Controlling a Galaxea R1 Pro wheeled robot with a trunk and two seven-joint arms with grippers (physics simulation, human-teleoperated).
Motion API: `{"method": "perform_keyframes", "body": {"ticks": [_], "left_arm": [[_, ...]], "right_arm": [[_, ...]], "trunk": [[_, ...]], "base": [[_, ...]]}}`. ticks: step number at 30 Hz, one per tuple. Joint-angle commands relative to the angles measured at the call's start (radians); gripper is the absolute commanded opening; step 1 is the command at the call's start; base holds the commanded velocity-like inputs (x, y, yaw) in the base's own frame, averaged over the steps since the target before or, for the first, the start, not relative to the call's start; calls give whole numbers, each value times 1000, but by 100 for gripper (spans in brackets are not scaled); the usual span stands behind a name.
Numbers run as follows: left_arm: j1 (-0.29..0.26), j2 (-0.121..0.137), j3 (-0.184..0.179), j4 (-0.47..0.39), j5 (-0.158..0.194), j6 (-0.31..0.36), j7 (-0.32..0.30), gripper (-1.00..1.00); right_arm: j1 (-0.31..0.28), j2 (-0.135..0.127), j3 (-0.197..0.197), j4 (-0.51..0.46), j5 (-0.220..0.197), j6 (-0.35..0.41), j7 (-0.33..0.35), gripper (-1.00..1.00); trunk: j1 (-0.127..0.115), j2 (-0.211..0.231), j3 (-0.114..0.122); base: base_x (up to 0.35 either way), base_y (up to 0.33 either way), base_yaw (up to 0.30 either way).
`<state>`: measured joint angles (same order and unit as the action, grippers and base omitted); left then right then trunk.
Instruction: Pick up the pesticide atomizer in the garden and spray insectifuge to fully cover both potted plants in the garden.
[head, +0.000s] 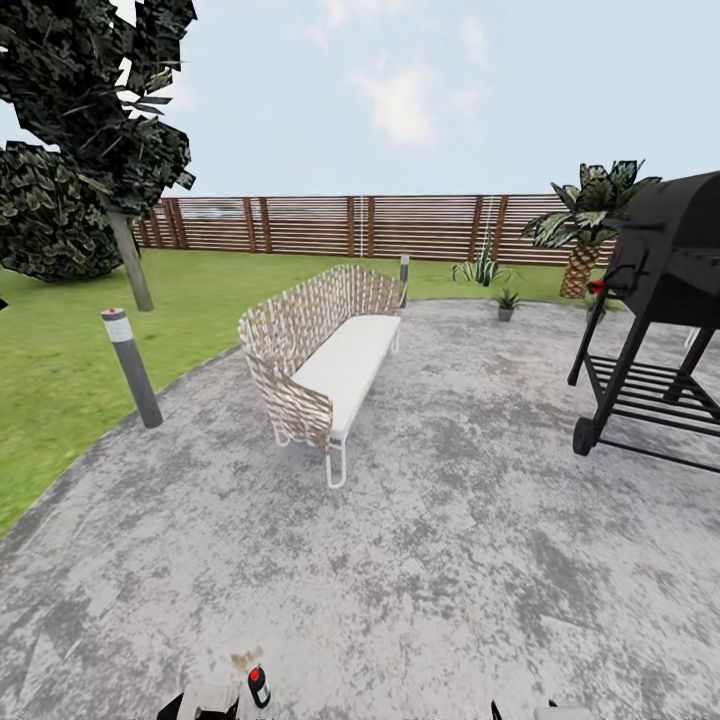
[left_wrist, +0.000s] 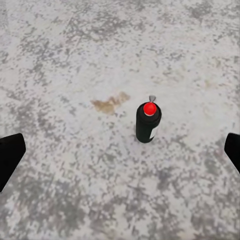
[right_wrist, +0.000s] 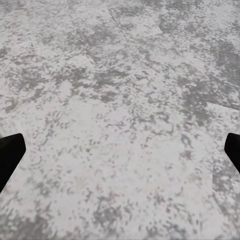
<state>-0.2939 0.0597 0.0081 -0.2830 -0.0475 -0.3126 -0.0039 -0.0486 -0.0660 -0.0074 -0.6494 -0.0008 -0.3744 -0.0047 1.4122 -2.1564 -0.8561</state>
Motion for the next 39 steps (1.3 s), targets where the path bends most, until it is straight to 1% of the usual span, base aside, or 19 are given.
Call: {"method": "perform_keyframes", "body": {"ticks": [1, 24, 29, 31, 34, 39], "left_arm": [[-1, 0, 1, 1, -5, -3, -1, 100], [0, 0, 0, 1, -6, -4, -1, 100], [0, 1, -2, 0, -7, -8, -1, 100], [-1, 1, -3, 0, -8, -22, -1, 100], [-1, 2, -5, 0, -8, -61, -1, 100], [-1, 2, -5, 0, -8, -78, -2, 100]], "right_arm": [[0, 0, 0, 1, 0, -3, 0, 100], [0, 0, 0, 1, -1, -3, 0, 100], [0, 0, -1, 0, -1, -3, 0, 100], [0, 0, -1, 0, -1, -3, 0, 100], [0, 0, -2, 0, -1, -3, 0, 100], [0, 0, -2, -1, -1, -4, 1, 100]], "trunk": [[4, -8, -4], [92, -169, -76], [111, -204, -92], [119, -218, -98], [130, -239, -108], [149, -274, -123]], "base": [[0, 0, 0], [0, 0, -1], [0, 0, -189], [0, 0, -280], [0, 0, -274], [0, 0, -84]]}}
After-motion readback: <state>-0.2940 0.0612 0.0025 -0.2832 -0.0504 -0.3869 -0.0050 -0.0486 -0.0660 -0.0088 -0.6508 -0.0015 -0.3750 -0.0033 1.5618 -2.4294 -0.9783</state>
